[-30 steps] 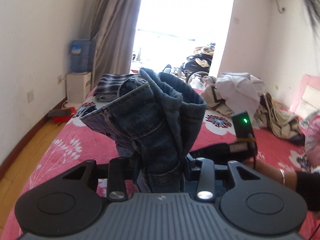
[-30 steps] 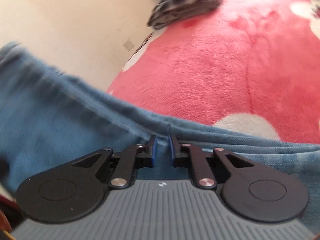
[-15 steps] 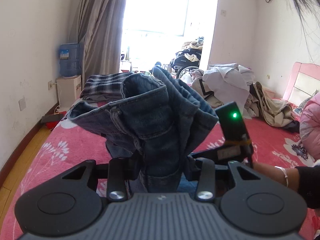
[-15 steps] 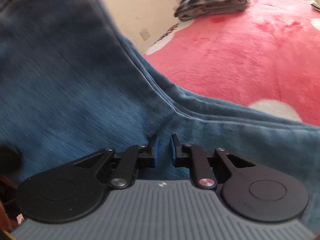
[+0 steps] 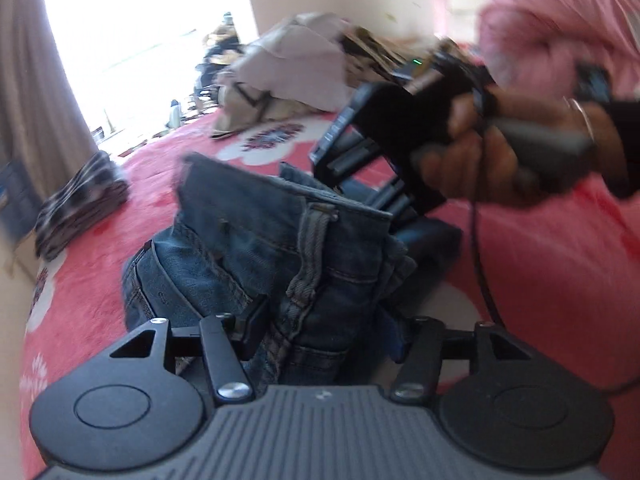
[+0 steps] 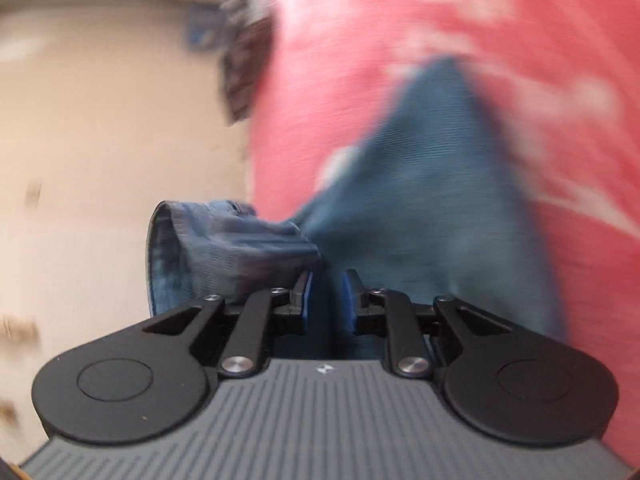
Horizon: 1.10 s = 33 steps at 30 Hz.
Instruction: Fold clothes
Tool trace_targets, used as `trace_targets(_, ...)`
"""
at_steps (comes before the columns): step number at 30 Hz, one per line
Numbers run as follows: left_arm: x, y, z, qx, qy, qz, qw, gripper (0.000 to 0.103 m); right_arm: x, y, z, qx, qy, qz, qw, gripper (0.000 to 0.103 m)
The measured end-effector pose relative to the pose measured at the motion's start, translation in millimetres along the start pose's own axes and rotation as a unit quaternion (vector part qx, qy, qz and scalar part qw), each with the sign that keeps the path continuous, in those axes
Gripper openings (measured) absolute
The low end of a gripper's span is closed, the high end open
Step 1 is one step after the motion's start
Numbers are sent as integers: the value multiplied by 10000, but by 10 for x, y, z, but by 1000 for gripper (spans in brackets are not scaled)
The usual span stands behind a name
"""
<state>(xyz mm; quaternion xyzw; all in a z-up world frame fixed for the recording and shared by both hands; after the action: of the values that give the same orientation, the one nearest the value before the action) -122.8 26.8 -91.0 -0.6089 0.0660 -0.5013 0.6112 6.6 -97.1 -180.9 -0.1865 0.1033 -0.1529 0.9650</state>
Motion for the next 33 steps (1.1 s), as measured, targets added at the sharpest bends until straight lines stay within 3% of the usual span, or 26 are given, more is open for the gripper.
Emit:
trace_targets(3,-2,-98,4,-225,227,141,9994,64,3,-114,-90,481,412,-8,9980,14)
trace_targets(7,-18,-287,293,-954,-428,283,9941,64,-39,-217,-178,1214,917,-61,9883,14)
trace_targets(11,136,-284,511,-1000,-978,79,9901,64,-66,-275,-233,1565,1102,-100,9815,14)
trace_targets(13,251,-197,604,-1204,-1349,78,9835,64,-74,-296,-238,1638,1103,-125,9802,15)
trace_targets(16,391,-52,779,-1726,-2028,118,9638,64,-86,-328,-247,1747,1104,-161,9783,15)
trace_targets(18,455,19,843,-1877,-2225,162,9566,64,-91,-349,-256,1822,1104,-190,9769,18)
trace_targets(19,485,52,864,-1919,-2281,185,9544,63,-86,-367,-275,1883,1099,-221,9757,21)
trace_targets(21,546,91,863,-1980,-2293,206,9528,64,-112,-431,-278,2053,1041,-269,9728,39)
trace_targets(22,565,98,838,-1999,-2267,217,9530,64,-121,-441,-256,2016,960,-273,9744,43)
trace_targets(25,617,139,757,-1949,-2220,298,9549,64,-130,-427,-186,1728,691,-234,9822,43)
trace_targets(28,650,206,675,-1631,-2036,548,9638,62,-138,-400,-141,1478,484,-218,9876,43)
trace_targets(30,663,242,618,-1496,-1900,707,9678,61,-143,-382,-115,1321,357,-215,9904,40)
trace_targets(33,681,277,574,-1518,-1855,946,9662,60,-162,-321,-67,846,26,-143,9963,35)
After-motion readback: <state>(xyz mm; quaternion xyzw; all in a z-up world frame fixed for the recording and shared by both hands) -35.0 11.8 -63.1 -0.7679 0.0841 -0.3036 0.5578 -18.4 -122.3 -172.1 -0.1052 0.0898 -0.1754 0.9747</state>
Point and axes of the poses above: each gripper's, at about its wrist camera, not at the fingertips, and y roughly the way its jaws point, z to its left, x to its top, the point moved 7 cm from there along y, roughly the way its jaws point, and after that the axes turned 14 degrees about z, right-handed, at the moved point
